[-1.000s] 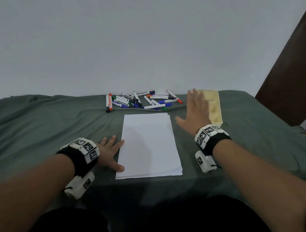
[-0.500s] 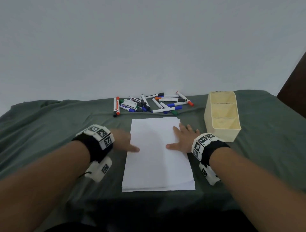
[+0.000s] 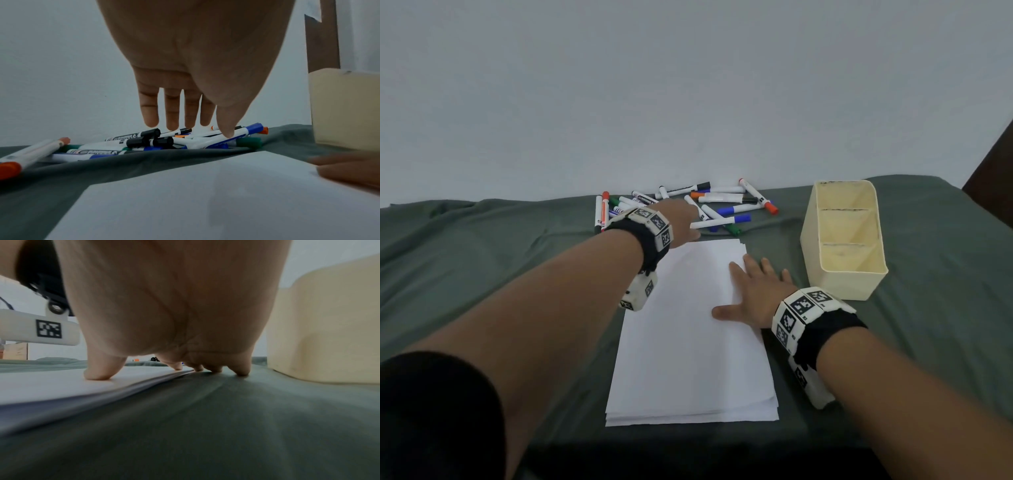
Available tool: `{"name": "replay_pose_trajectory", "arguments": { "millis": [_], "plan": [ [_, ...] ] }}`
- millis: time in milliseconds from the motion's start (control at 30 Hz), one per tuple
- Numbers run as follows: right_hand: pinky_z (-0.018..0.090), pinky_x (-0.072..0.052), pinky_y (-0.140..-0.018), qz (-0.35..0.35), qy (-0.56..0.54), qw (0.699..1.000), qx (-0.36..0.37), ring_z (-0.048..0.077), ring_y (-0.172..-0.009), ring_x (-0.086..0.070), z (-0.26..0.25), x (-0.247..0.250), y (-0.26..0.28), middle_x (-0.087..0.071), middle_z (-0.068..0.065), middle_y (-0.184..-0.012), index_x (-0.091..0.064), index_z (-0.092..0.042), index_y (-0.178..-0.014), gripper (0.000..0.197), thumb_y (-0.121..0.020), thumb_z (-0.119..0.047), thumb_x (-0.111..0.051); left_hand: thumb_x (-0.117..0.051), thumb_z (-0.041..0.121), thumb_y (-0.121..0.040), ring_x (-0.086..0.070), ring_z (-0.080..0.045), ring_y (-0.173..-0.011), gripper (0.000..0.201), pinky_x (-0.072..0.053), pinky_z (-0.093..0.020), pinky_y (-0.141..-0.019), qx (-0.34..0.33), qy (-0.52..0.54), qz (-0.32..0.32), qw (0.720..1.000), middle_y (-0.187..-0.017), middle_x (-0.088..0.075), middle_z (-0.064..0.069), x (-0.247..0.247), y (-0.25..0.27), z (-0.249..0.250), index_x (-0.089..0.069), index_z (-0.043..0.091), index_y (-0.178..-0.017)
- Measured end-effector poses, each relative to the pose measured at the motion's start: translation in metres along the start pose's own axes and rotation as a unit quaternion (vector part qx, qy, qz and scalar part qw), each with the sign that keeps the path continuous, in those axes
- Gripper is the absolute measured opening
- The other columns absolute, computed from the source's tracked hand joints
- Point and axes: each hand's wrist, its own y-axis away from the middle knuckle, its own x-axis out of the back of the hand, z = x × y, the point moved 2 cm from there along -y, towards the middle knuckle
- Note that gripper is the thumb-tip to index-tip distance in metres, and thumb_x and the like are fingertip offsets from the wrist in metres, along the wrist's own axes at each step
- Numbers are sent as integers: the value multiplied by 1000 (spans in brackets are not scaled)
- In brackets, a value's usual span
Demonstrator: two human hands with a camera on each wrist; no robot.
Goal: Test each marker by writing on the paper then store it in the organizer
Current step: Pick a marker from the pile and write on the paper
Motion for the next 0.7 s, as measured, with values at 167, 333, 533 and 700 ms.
{"name": "replay_pose_trajectory", "arguments": {
  "millis": [167, 333, 533, 700],
  "plan": [
    [59, 2, -123, -7, -2, 1000, -3, 30, -156, 14, -1, 2, 1, 16, 1, -170, 4, -28, -162, 107, -85, -79, -51, -46, 42, -95, -54, -26, -108, 28, -49, -42, -89, 1, -38, 1, 999, -115, -60, -4, -10, -21, 4, -54, 21, -111],
    [58, 2, -123, -1, -10, 1000, 1, 29, -156, 14, 2, -1, -2, 16, 0, -170, 3, -29, -162, 108, -84, -80, -52, -52, 38, -96, -55, -25, -106, 22, -50, -41, -88, 8, -58, 9, 998, -108, -61, -4, -15, -24, 11, -57, 18, -103],
    [59, 1, -123, 7, -18, 1000, 7, 30, -156, 12, 5, -2, -7, 13, -1, -170, 1, -30, -162, 111, -80, -83, -52, -60, 37, -92, -57, -24, -101, 23, -49, -41, -87, 6, 10, 88, 996, -105, -63, -2, -7, -10, 9, -58, 20, -107],
    [56, -19, -122, 50, -38, 998, 9, 30, -155, -12, 4, 5, -3, -7, 1, -169, -16, -25, -159, 103, -80, -80, -53, -57, 38, -93, -59, -20, -90, 15, -47, -34, -73, -32, 56, 200, 978, -96, -60, 4, -6, 19, -7, -61, 26, -99]
  ]
}}
